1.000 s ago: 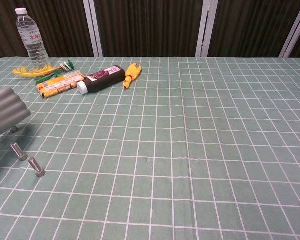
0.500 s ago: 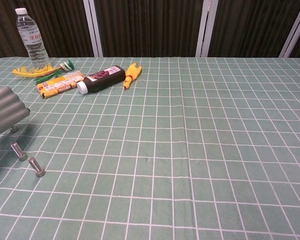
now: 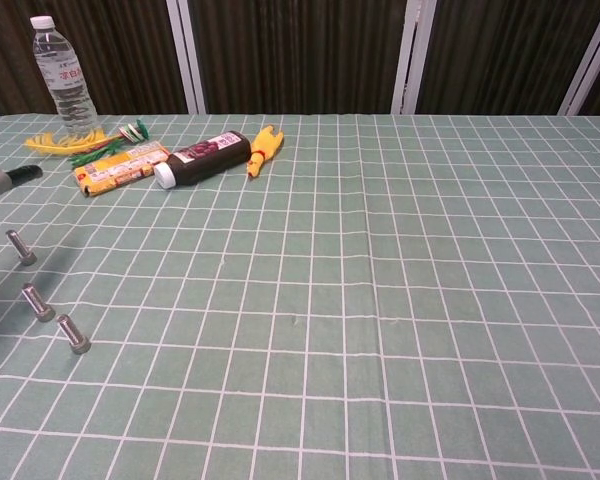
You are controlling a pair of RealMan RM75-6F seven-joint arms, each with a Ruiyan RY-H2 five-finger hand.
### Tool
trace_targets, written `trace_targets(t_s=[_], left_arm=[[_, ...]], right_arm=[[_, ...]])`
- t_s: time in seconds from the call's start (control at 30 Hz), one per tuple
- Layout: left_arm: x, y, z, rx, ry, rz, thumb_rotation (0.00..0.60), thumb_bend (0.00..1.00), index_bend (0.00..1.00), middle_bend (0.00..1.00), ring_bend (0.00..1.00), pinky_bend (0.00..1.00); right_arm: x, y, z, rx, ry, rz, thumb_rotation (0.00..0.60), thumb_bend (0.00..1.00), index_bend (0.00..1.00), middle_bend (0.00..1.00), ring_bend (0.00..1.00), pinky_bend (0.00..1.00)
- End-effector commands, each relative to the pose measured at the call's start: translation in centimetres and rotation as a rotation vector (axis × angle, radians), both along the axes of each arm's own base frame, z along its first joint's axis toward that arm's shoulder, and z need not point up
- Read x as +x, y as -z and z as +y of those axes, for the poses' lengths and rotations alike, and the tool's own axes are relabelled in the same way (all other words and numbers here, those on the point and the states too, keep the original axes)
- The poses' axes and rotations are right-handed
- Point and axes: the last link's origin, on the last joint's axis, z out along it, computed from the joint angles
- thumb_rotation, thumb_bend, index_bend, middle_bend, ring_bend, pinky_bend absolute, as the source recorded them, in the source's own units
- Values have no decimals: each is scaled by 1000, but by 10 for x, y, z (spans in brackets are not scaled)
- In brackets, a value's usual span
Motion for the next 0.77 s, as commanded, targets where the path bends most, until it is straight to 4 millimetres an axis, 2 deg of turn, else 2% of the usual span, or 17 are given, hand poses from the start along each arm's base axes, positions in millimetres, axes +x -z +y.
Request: trace_targets(t_s=[0.03, 0.07, 0.1, 0.17, 0.27, 0.3, 0.43, 0.67, 0.77], left_arm=[[0, -42, -61, -101, -78, -609, 600, 398, 0, 328, 297, 489], [1, -49, -81, -150, -119, -846, 600, 398, 0, 166, 124, 306], [0, -55, -95, -185, -127, -993, 600, 398, 0, 66, 27, 182], [-8, -71, -125, -237, -131, -1259, 600, 396, 0, 16, 0, 120], [-31, -88, -152, -212, -137, -1436, 600, 390, 0, 5, 0, 105], [-38, -93, -153, -183, -145, -1443, 600, 390, 0, 2, 0, 98], [-60, -109, -144, -62, -153, -1288, 600, 399, 0, 0, 0, 81], [-66, -108, -141, 23, -138, -1104, 600, 398, 0, 0, 0, 48], [-64, -105, -142, 25, -150, -1075, 600, 399, 0, 0, 0, 48]], right_arm=[[0, 1, 1, 1, -1, 0, 600, 309, 0, 0, 0, 0], [0, 1, 1, 5, -1, 2, 600, 309, 0, 0, 0, 0], [0, 2, 1, 9, -2, 6, 600, 309, 0, 0, 0, 0], [-1, 6, 0, 20, 4, 19, 600, 309, 0, 0, 0, 0], [-1, 14, -2, 44, 15, 39, 600, 309, 0, 0, 0, 0], [-1, 16, -2, 50, 14, 43, 600, 309, 0, 0, 0, 0], [1, 19, -1, 51, 7, 52, 600, 309, 0, 0, 0, 0], [2, 18, 4, 42, -8, 54, 600, 309, 0, 0, 0, 0], [2, 17, 3, 42, -8, 50, 600, 309, 0, 0, 0, 0]])
